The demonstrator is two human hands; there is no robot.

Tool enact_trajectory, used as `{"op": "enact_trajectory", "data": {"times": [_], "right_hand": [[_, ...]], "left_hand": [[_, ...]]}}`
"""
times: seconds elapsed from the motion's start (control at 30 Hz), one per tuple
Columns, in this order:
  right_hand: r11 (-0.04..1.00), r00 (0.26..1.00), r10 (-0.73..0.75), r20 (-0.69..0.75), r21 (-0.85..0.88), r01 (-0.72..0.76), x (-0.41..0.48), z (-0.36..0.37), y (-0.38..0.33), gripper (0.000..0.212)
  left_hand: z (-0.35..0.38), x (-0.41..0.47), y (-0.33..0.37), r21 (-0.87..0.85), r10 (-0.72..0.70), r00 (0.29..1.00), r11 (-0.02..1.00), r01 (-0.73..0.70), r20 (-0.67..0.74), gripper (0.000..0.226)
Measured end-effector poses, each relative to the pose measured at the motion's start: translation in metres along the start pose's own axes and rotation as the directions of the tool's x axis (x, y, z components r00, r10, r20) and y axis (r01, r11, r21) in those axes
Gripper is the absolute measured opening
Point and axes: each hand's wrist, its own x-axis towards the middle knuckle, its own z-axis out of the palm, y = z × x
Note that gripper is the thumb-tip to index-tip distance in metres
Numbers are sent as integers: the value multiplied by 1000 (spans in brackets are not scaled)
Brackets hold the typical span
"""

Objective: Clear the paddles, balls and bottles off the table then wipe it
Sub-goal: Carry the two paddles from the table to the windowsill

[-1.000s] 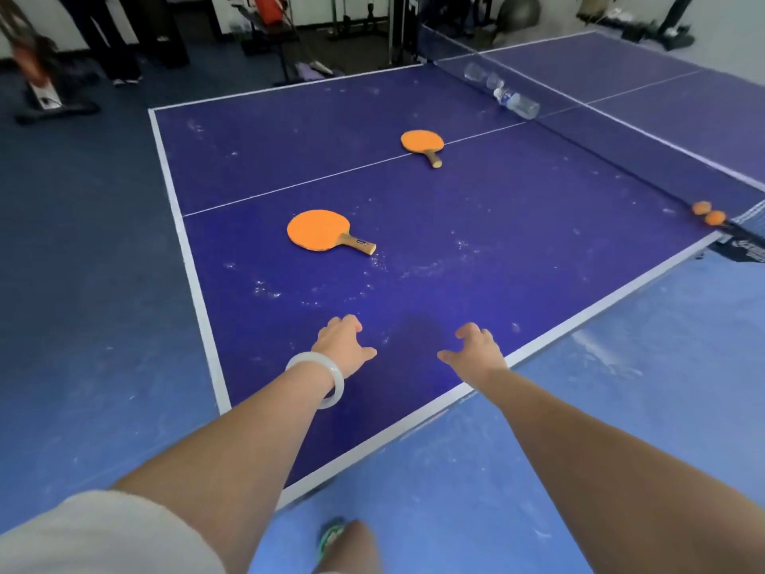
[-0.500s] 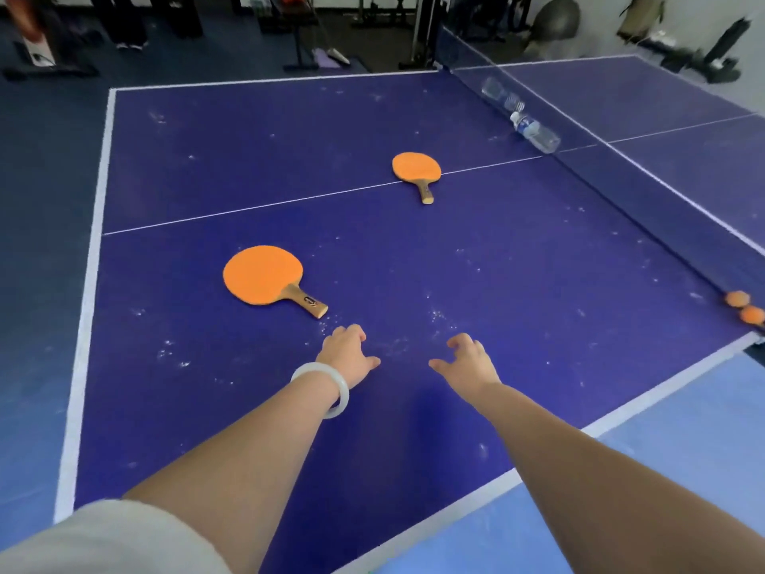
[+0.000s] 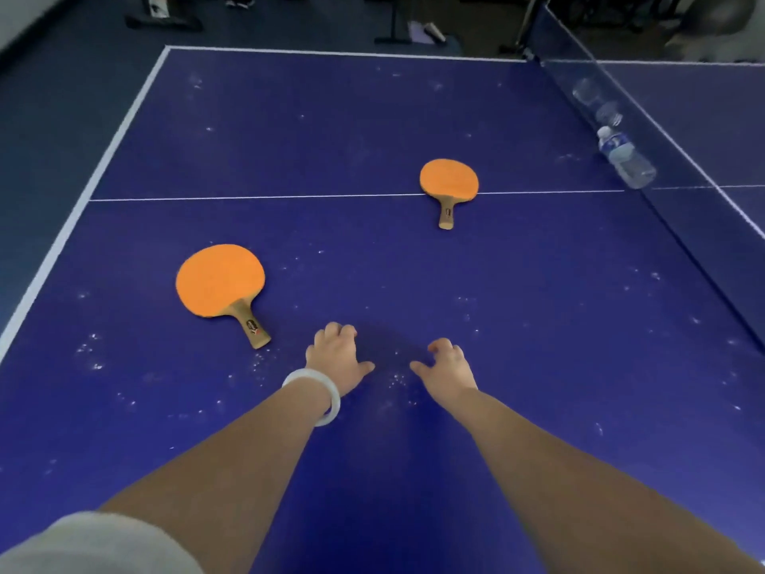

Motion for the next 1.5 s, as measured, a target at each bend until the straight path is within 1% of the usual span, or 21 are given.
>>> {"op": "enact_trajectory", "data": {"times": [0.1,0.2,0.27,0.33,0.43,0.6,0.77,0.93,1.03,1.1,1.2,1.27,1.3,1.4,1.43,1.5], "right_hand": [[998,998,-55,10,-9,55,36,-27,12,50],[996,996,-86,5,-23,86,72,-50,18,52],[995,995,-97,5,-16,97,97,-61,20,51],[995,995,-100,-7,18,100,122,-70,20,50],[992,994,-84,-63,93,89,160,-83,13,51],[985,986,-30,-164,162,57,229,-105,-13,61],[987,968,-56,-245,136,92,289,-111,-42,77],[997,945,52,-323,69,-31,323,-110,-68,80],[997,933,81,-350,36,-74,335,-107,-80,83],[997,945,80,-318,37,-72,341,-106,-85,78],[998,968,63,-242,32,-57,342,-107,-87,60],[998,976,53,-211,36,-46,339,-109,-85,51],[997,979,53,-198,59,-42,335,-110,-82,48],[976,990,66,-126,214,-38,315,-109,-69,35],[976,994,44,-98,218,-21,305,-107,-64,31],[990,998,-30,-47,137,37,282,-100,-50,26]], "left_hand": [[15,34,33,66,-40,999,997,42,-20,82],[25,67,61,97,-65,995,993,72,-73,93],[30,90,73,95,-112,990,988,121,-89,99],[35,109,81,110,-172,983,978,178,-67,107],[44,123,84,146,-237,971,961,237,-17,117],[48,130,83,145,-262,964,956,253,42,119],[47,133,84,172,-281,957,949,264,77,118],[41,130,88,165,-298,947,947,277,119,118],[39,131,88,164,-295,945,948,272,141,121],[39,131,87,170,-304,940,945,278,154,120],[39,131,88,171,-306,939,945,279,158,119],[39,132,88,174,-302,941,946,275,152,118],[40,131,88,175,-304,941,945,277,149,117],[42,132,87,188,-314,940,939,288,131,115],[43,132,87,192,-316,940,938,289,127,114],[45,131,87,192,-316,942,937,291,116,116]]}}
